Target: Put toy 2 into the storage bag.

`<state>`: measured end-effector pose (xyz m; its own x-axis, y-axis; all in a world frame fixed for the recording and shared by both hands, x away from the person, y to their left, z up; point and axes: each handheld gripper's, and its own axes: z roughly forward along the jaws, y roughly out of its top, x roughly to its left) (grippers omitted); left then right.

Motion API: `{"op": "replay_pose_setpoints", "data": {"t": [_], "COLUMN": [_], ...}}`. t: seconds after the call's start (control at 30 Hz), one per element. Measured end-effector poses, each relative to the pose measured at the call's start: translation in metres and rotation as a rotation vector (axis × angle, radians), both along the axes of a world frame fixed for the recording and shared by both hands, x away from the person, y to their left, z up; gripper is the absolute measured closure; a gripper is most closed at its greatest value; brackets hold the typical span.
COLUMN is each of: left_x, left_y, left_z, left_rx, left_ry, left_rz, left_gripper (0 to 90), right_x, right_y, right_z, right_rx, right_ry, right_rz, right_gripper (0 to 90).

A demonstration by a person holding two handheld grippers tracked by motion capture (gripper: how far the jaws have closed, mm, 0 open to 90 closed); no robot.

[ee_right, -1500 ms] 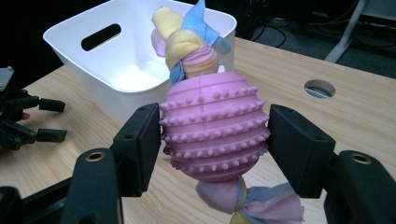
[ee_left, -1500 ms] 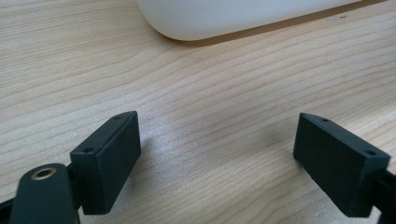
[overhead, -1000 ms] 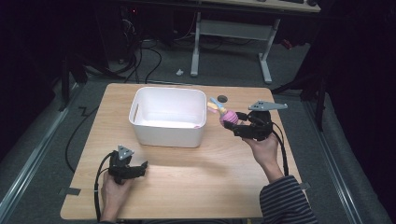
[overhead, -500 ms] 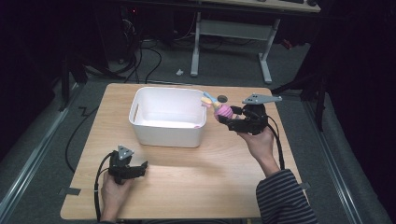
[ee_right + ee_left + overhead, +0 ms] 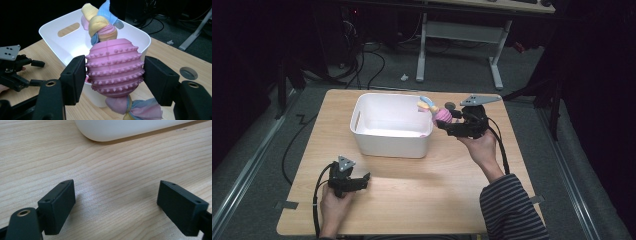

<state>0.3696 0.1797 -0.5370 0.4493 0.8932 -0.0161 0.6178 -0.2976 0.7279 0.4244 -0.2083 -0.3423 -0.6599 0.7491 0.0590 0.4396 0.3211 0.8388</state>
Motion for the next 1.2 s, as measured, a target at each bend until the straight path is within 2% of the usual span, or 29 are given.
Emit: {"op": "replay_pose_setpoints", "data": {"t": [0.33,0.67,1.2], "left_x": [0.000,0.000,0.000], "left_y": [0.000,0.000,0.000], "left_z": [0.000,0.000,0.000], "left_rx": [-0.001,0.000,0.001], "left_ry": [0.000,0.000,0.000], "left_rz": [0.000,-0.001,-0.001], "left_gripper": [15.4,15.5,15.4], "right_x": [0.009,0.019,0.028], "right_y": [0.019,0.038,0.058], "right_z": [0.002,0.000,-0.001], "right_rx": [-0.016,-0.008,-0.019], "right_ry": [0.000,0.013,0.029], "right_rz": [0.027,0.064,0.096], "right_gripper": [36.6,36.5,36.4]}}
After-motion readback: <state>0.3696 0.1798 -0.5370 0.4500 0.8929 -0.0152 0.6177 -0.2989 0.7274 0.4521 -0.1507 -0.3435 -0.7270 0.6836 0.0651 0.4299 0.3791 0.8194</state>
